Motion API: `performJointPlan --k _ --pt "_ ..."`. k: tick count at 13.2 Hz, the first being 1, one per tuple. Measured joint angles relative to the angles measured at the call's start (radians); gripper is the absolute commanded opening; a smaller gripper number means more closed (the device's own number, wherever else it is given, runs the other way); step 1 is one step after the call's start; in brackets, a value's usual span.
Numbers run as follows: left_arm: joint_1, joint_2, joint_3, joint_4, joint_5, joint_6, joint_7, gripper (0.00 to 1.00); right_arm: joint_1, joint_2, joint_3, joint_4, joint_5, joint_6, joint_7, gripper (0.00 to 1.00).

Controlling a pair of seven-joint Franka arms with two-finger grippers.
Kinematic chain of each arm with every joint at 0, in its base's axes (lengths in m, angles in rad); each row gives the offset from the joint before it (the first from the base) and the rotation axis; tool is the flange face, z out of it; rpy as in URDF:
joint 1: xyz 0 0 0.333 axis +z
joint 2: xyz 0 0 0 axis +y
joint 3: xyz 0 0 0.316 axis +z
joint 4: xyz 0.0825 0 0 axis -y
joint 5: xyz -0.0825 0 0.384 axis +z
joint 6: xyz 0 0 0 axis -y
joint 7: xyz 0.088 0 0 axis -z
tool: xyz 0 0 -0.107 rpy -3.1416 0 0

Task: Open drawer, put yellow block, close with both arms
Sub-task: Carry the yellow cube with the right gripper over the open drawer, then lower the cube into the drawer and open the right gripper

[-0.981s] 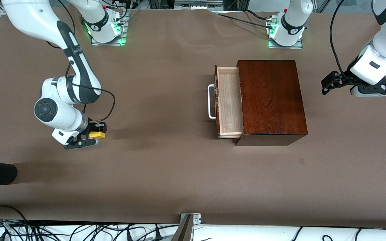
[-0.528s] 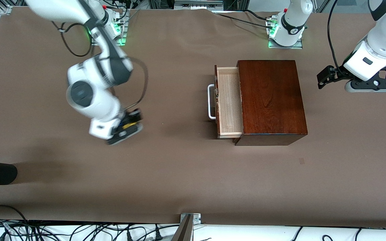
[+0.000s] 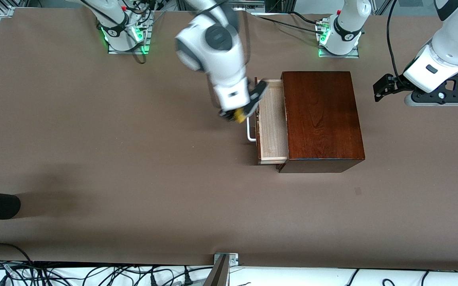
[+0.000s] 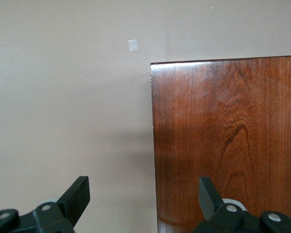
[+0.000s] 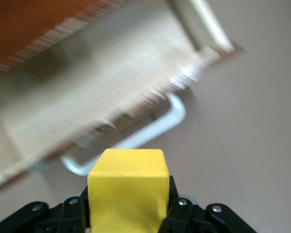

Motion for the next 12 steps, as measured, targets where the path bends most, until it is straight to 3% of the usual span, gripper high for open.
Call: performJointPlan --k 6,12 --pt "0.000 0.000 -0.001 0.001 0.000 -0.001 0.001 1.00 0.172 0.136 -0.007 0.179 -0.157 -0.005 -0.011 0.00" --pt "-0.002 0.000 -0.006 0.002 0.000 -0.001 0.002 1.00 0.185 0.202 -0.018 0.205 -0.201 -0.024 -0.185 0.00"
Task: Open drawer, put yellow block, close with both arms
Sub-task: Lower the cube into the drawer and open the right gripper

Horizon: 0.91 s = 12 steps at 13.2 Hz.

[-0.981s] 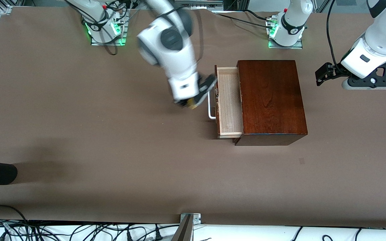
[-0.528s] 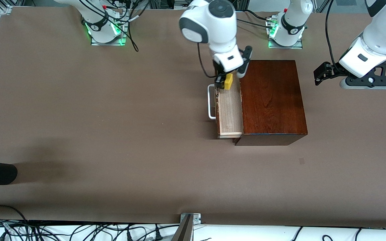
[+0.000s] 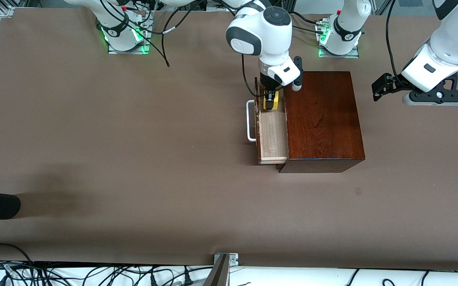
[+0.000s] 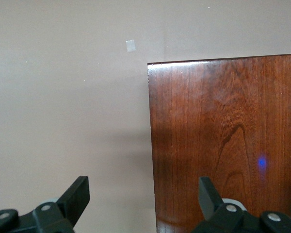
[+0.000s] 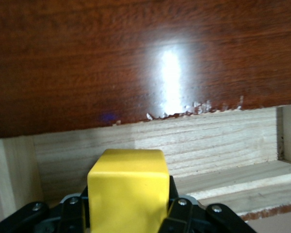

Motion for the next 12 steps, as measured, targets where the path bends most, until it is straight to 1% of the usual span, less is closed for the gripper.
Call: performJointPlan --k 8,11,12 --pt "-0.002 0.000 -0.008 0.008 0.000 0.000 0.001 1.00 0.004 0.048 0.000 0.010 -0.021 -0.007 -0.064 0.00" --pt "-0.003 0.000 -0.024 0.010 0.000 -0.015 0.002 1.00 0.005 0.059 0.000 0.012 -0.021 -0.004 -0.067 0.00" --pt "-0.003 0.000 -0.029 0.011 0.000 -0.018 0.002 1.00 0.005 0.060 0.000 0.013 -0.021 -0.004 -0.067 0.31"
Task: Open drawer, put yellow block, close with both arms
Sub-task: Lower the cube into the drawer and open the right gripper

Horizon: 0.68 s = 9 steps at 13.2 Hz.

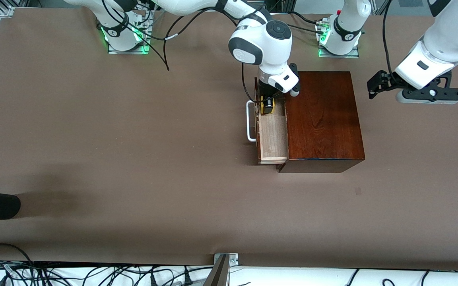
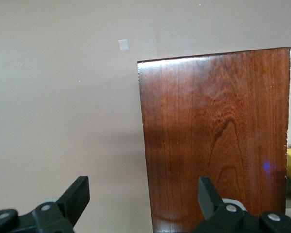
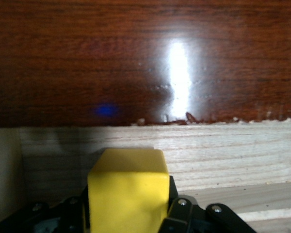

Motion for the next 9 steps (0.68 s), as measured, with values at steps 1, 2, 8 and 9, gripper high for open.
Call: performJointPlan --k 1,2,8,9 --pt "-0.001 0.000 -0.003 0.001 0.000 -0.001 0.000 1.00 0.000 0.001 0.000 0.001 0.000 0.000 0.000 0.97" --pt "-0.001 0.000 -0.003 0.002 0.000 -0.002 0.000 1.00 0.000 0.002 0.000 0.002 0.000 0.000 0.000 1.00" --pt "0.004 0.000 -0.001 0.005 0.000 -0.010 0.000 1.00 -0.005 -0.003 -0.008 0.046 0.000 -0.032 0.013 1.00" --pt "0.004 0.000 0.001 0.005 0.000 -0.016 0.000 1.00 -0.004 -0.014 -0.005 0.078 0.000 -0.057 0.024 1.00"
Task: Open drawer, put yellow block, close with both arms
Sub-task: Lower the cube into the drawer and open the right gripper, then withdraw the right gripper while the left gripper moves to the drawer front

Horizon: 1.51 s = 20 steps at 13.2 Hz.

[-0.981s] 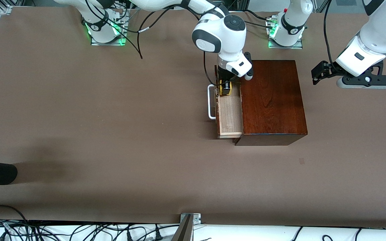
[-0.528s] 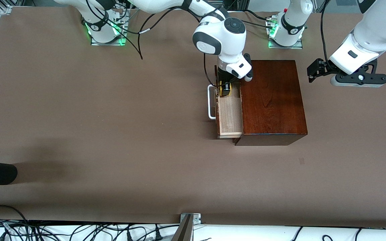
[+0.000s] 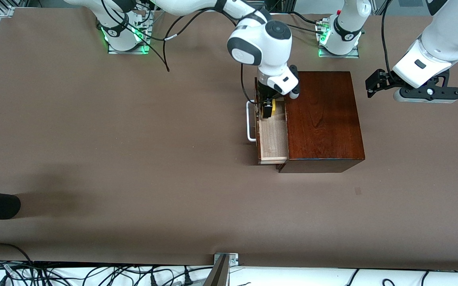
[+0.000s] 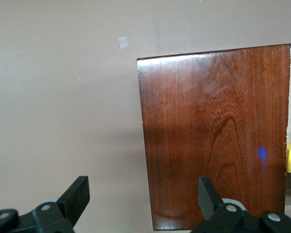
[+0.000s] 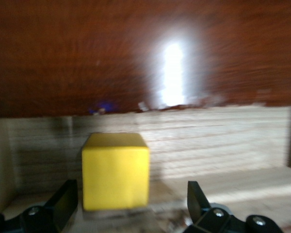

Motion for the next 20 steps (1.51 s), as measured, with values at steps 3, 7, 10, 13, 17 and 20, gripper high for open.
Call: performJointPlan --k 3,7,10,13,17,20 --pt "0.002 0.003 0.002 0.000 0.000 -0.012 0.000 1.00 -0.003 -0.072 0.001 0.081 0.027 -0.083 0.014 1.00" --pt "0.001 0.010 0.001 0.001 -0.032 -0.091 0.082 1.00 -0.124 -0.221 -0.017 0.099 0.099 -0.191 0.022 1.00" --pt "-0.005 0.013 -0.005 0.002 -0.072 -0.238 0.370 1.00 -0.349 -0.269 -0.018 0.100 0.139 -0.190 0.011 1.00" --pt "-0.013 0.042 -0.075 0.002 -0.119 -0.343 0.533 1.00 -0.511 -0.303 -0.027 0.088 0.233 -0.187 0.005 1.00" --pt "-0.116 0.184 -0.235 0.083 -0.238 -0.355 0.543 1.00 -0.690 -0.510 -0.080 -0.116 0.381 -0.258 0.011 1.00" --pt "-0.202 0.347 -0.251 0.238 -0.238 -0.313 0.590 1.00 -0.731 -0.715 -0.197 -0.342 0.413 -0.335 0.012 1.00"
